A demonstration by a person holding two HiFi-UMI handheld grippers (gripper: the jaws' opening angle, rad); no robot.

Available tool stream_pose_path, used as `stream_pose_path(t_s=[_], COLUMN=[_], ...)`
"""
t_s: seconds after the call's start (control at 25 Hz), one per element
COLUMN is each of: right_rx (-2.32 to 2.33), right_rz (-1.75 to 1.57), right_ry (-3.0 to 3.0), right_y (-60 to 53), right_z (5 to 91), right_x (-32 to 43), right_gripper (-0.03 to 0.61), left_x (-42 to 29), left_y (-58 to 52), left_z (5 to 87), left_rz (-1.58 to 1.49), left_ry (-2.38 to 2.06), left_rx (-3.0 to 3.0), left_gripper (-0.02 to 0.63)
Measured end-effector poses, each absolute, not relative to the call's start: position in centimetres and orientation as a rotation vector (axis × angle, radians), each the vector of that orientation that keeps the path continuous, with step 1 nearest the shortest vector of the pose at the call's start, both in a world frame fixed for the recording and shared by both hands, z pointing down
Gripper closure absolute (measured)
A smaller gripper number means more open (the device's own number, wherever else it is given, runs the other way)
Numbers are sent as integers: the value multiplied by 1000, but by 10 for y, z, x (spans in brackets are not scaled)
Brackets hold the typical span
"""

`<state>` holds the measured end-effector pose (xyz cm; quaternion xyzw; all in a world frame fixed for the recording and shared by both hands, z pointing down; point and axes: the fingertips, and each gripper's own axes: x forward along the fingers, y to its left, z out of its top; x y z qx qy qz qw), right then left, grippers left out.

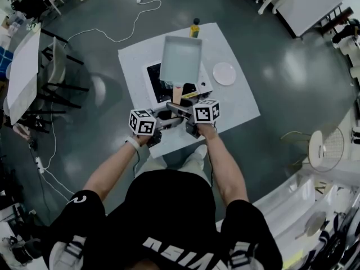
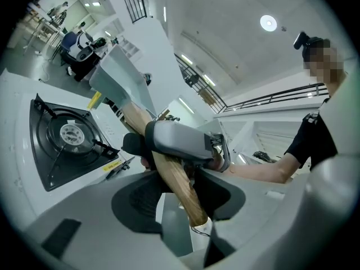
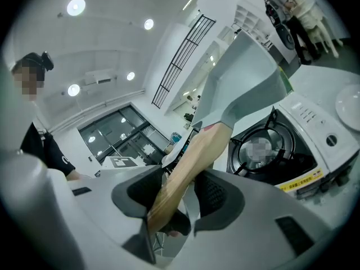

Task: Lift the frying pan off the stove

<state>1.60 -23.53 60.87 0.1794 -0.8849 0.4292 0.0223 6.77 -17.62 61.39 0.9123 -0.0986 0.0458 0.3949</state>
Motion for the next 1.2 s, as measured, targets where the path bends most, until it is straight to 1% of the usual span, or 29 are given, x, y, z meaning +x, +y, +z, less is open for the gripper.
stream_pose_path(t_s=[0.44, 1.2], right_rx=[576, 608], right_rz=[1208, 1252], right_ry=[-2788, -2813], right_y=[-228, -210], right_z=[570, 563], right_x=[33, 44], right_gripper=[405, 407], left_x=[86, 94], left_y=[-170, -151], left_z=[578, 569], left_rz=[119, 138], left_ry=[-246, -196], left_rx=[2371, 2392], left_gripper=[439, 437])
